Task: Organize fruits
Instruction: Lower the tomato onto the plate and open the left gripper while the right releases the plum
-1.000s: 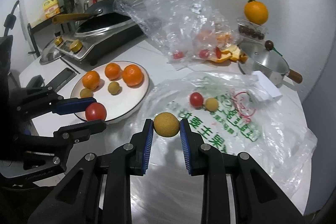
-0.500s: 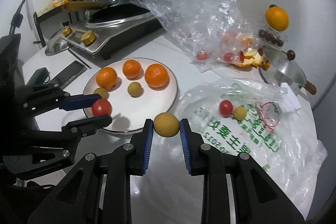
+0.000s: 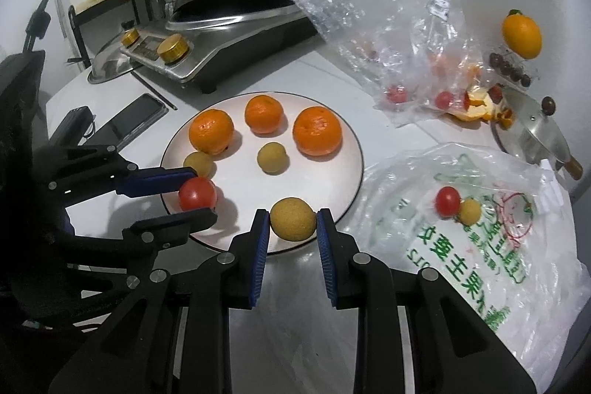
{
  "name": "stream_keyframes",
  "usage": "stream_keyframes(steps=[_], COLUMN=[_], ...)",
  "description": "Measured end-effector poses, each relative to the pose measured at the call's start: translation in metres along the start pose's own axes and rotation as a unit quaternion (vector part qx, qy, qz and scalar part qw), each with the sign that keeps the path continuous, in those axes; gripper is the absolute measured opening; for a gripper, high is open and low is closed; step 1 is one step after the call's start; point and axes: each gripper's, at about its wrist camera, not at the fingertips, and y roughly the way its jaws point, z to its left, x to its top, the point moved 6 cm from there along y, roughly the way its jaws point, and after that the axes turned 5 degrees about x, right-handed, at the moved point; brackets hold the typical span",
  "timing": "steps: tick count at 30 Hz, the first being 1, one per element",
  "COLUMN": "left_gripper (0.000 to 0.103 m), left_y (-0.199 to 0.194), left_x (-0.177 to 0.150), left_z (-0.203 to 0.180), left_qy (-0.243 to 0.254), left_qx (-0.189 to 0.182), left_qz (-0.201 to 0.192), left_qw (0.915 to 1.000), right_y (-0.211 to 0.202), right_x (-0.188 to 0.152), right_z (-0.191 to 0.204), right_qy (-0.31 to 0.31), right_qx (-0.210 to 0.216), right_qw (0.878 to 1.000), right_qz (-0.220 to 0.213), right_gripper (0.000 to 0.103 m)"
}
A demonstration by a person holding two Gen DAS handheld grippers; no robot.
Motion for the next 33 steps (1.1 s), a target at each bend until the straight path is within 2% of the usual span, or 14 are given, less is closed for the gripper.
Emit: stream_keyframes(steps=[24,28,33], left_gripper=[0.036,0.043,0.043], left_y=[-0.004,-0.008,-0.016], left_x=[0.002,0.001,0.000], left_z=[0.010,0.012,0.020], left_qy=[-0.007,-0.012,-0.019], left_qx=[0.005,0.009,0.019], left_qz=[-0.005,-0.009,-0.013], left_qw=[0.9999,0.9999,0.9995], right_y=[0.027,0.028,0.027], right_x=[-0.003,-0.003,-0.003], right_z=[0.010,0.010,0.010], right_qy=[0.006,0.009,0.011], right_qx=[0.029,0.032,0.033], right_qw=[0.999,0.999,0.999], right_qz=[0.023,0.022,0.021], right_gripper=[0.028,0.028,0.028])
